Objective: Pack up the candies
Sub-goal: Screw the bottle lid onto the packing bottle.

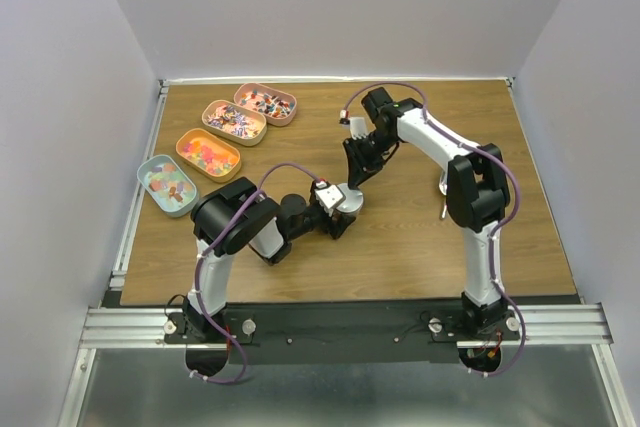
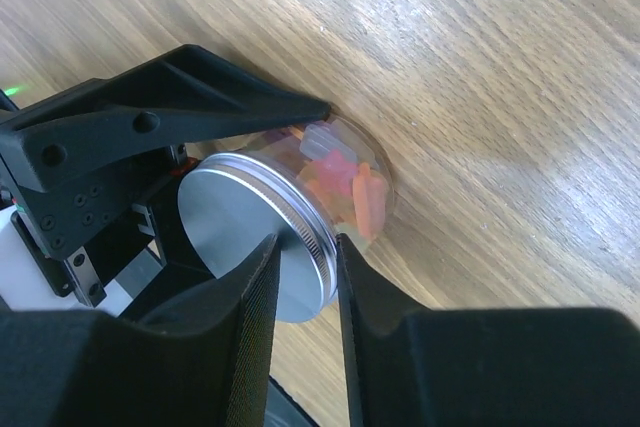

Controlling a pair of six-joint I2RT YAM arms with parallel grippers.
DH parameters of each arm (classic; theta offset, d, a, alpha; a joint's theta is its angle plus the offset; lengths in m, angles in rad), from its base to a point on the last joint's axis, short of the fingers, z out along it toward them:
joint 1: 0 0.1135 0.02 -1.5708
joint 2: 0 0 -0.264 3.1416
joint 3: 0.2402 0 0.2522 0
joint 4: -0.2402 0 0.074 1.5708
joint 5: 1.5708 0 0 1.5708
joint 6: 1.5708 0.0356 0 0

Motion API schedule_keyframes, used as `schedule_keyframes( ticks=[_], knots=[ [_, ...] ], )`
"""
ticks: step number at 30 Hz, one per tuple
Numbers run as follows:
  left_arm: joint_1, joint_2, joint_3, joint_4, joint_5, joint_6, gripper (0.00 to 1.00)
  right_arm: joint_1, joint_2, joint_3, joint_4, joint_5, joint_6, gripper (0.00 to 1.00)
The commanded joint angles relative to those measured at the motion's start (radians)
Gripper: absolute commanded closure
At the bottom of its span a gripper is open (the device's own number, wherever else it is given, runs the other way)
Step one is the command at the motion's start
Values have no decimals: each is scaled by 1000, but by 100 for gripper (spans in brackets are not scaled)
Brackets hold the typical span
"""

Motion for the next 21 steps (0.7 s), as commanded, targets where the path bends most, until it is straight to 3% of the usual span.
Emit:
schedule_keyframes(
  ticks=[1,8,13,18,21],
  knots=[
    [0,-5,13,125,-14,23,32,15,8,-26,-25,1,-7,67],
    [2,-5,16,119,-13,25,33,38,-115,-219,-6,50,34,74],
    [2,-5,19,114,-13,25,33,76,-208,-414,107,43,173,75],
    [0,-6,21,110,-11,22,33,131,-306,-540,244,66,365,87],
    [2,-6,21,110,-13,20,33,148,-348,-580,302,93,433,87]
  ],
)
